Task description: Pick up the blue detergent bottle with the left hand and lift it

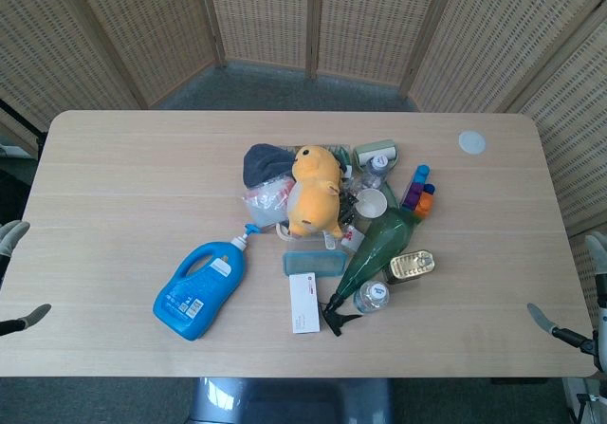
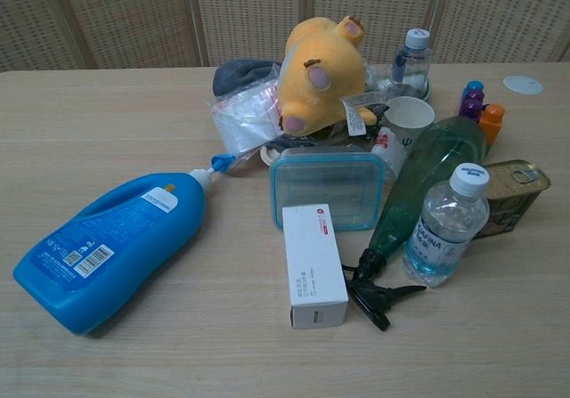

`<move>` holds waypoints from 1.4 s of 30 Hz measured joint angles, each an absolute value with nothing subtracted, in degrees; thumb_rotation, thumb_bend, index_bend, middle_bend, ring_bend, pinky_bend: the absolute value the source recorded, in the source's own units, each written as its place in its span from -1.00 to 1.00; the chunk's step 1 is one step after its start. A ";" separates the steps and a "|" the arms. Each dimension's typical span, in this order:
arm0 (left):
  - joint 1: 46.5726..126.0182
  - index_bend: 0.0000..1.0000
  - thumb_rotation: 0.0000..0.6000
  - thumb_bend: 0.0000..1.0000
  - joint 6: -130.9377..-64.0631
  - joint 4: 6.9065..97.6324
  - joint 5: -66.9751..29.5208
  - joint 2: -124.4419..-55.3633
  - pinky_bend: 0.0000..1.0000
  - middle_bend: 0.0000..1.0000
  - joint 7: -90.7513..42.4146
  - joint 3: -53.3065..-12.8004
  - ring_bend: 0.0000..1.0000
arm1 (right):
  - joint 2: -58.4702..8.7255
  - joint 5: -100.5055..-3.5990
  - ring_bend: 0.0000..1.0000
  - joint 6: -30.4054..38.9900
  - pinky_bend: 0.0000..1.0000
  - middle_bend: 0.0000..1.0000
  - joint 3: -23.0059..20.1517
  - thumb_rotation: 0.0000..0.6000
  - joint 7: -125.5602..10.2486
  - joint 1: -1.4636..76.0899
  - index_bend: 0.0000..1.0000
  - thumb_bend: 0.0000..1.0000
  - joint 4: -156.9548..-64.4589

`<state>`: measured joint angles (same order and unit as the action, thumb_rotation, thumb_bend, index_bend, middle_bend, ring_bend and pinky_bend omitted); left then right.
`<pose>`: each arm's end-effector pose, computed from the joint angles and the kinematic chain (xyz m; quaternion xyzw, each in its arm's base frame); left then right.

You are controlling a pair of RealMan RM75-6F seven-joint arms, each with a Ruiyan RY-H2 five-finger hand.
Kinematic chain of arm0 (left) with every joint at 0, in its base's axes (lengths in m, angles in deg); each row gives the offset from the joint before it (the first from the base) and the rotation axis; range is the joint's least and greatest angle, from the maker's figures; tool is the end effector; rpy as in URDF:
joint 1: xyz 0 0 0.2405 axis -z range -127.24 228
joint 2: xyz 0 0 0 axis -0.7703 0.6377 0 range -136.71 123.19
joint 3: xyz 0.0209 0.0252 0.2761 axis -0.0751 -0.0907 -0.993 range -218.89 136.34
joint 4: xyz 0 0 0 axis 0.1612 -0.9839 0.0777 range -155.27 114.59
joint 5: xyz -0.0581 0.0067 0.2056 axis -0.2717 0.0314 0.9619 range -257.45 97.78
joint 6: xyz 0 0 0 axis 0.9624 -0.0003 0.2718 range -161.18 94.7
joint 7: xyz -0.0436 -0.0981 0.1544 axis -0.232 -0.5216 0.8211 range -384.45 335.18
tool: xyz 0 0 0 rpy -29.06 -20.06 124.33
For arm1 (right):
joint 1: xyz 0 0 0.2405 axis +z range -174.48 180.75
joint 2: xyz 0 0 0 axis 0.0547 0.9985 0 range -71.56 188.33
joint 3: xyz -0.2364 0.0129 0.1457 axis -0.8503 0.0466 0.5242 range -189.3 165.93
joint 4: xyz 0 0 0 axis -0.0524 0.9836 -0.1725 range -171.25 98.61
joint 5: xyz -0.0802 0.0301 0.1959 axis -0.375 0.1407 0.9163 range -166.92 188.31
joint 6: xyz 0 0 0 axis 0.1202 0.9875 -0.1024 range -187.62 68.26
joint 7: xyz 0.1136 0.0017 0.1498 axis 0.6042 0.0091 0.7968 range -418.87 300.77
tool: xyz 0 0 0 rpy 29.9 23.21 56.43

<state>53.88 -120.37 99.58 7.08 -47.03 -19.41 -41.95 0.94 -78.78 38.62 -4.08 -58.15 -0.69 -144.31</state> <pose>-0.2548 0.2011 0.2447 -0.6042 -0.3913 -0.3681 0.5885 -0.2821 -0.1896 0.2319 0.4892 -0.3674 0.4963 0.6160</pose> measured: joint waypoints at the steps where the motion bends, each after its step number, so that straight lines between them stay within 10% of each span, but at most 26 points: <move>1: 53.96 -1.00 1.00 -1.00 -119.89 99.64 6.53 -47.04 -1.00 -1.00 -19.23 -41.93 -1.00 | 0.92 -78.86 -1.00 38.64 -1.00 -1.00 -4.13 0.69 -58.25 -0.70 -1.00 -1.00 -144.30; 11: 55.99 -1.00 1.00 -1.00 -114.84 98.12 6.22 -48.36 -1.00 -1.00 -17.78 -41.95 -1.00 | 1.46 -78.25 -1.00 39.01 -1.00 -1.00 -4.31 0.69 -57.75 -1.16 -1.00 -1.00 -145.06; 27: 76.50 -1.00 1.00 -1.00 -80.47 83.38 2.55 -54.45 -1.00 -1.00 -14.51 -39.60 -1.00 | 3.30 -78.49 -1.00 40.58 -1.00 -1.00 -4.31 0.69 -54.40 -2.20 -1.00 -1.00 -146.21; 42: 89.92 -1.00 1.00 -1.00 -66.37 80.85 -11.59 -63.34 -1.00 -0.80 11.08 -43.32 -1.00 | 4.10 -77.80 -1.00 40.95 -1.00 -1.00 -4.07 0.69 -52.77 -2.58 -1.00 -1.00 -146.87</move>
<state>89.92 -66.37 80.85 -11.59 -63.34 11.08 -43.32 4.10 -77.80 40.95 -4.07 -52.77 -2.58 -146.87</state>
